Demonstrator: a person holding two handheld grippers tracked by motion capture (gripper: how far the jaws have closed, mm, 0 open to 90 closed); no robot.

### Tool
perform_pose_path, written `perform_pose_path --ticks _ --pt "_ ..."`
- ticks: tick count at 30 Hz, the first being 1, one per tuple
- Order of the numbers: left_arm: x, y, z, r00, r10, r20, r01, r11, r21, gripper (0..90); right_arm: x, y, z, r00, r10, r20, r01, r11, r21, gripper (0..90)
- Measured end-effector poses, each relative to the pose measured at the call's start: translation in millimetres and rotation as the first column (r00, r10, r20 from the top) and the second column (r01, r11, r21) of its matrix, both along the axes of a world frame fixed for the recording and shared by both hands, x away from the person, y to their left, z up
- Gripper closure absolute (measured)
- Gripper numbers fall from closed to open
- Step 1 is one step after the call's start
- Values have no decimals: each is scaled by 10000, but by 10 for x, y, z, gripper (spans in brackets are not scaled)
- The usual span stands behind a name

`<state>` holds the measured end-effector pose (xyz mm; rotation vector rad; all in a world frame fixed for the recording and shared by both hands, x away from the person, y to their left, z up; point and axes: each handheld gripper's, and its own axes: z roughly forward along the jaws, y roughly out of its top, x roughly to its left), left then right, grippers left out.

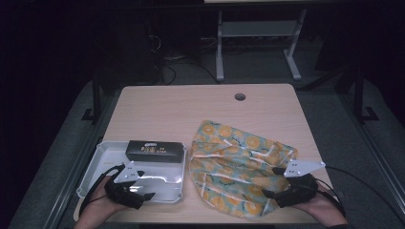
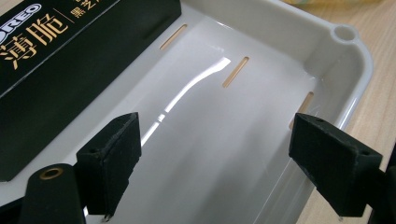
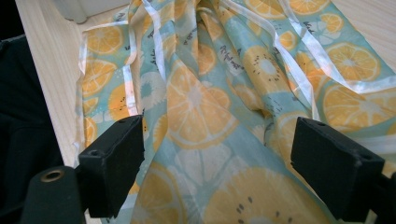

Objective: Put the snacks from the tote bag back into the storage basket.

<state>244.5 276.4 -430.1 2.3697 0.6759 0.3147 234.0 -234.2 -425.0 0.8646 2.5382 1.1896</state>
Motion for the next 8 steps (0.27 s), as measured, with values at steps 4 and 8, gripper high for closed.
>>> perform_pose_path --ticks 4,8 --pt "5 -9 0 10000 -53 -21 53 10000 40 163 -13 -10 0 10000 -22 -1 22 10000 38 162" --pt "6 -17 -1 10000 -44 -31 44 10000 47 163 -14 -14 2 10000 -24 26 24 10000 46 162"
